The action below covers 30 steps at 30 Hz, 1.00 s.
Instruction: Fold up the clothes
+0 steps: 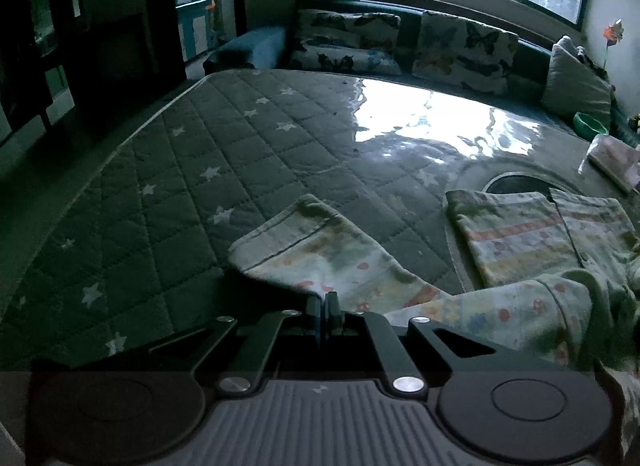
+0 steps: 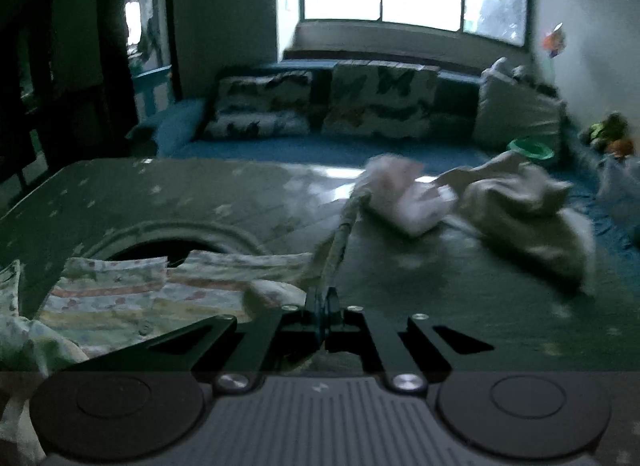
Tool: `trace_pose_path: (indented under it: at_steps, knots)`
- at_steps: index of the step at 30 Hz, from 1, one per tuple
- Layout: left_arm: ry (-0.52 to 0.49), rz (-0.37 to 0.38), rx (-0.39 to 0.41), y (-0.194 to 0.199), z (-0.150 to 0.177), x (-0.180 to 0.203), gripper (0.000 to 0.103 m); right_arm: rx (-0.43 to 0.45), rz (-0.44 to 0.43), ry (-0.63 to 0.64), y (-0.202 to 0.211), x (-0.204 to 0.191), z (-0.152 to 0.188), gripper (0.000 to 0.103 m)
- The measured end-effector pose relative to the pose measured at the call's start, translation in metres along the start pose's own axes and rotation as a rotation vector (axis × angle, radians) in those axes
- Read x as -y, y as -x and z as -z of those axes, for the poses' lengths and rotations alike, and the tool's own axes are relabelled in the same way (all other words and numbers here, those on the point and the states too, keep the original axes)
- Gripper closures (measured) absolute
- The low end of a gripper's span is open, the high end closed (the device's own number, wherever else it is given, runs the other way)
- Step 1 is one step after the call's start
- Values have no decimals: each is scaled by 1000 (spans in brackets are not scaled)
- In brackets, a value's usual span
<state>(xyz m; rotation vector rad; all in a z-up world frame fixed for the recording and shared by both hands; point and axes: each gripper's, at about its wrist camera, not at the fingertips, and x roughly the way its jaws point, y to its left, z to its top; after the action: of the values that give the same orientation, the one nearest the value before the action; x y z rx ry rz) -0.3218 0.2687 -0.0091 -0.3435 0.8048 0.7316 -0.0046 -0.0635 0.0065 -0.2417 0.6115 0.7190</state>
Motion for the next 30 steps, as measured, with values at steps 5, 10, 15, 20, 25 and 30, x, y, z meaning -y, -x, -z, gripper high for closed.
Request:
trace_pose_path:
  at_steps: [5,10,15,20,25,30]
  knots:
    - [-14,-6,16,13,5,-2,101,49,84,-7,46,27,15,102]
    - [-40,-14,23,25,12,-2,101,36,158,-34,76,55,43,102]
    - [-70,-25,-13,20,26,2,101,-37,205,-79,81,78,77,102]
    - [-93,-40,-47,18,43,5,101,-118,230,-129,73,94,111,101]
    - [-118,-42,-81,18,57,6,101,-151,238,-159,72,103,130,99]
    - [-132,-52,-92,19,61,7,94,-158,229,-142,77,102,133,93]
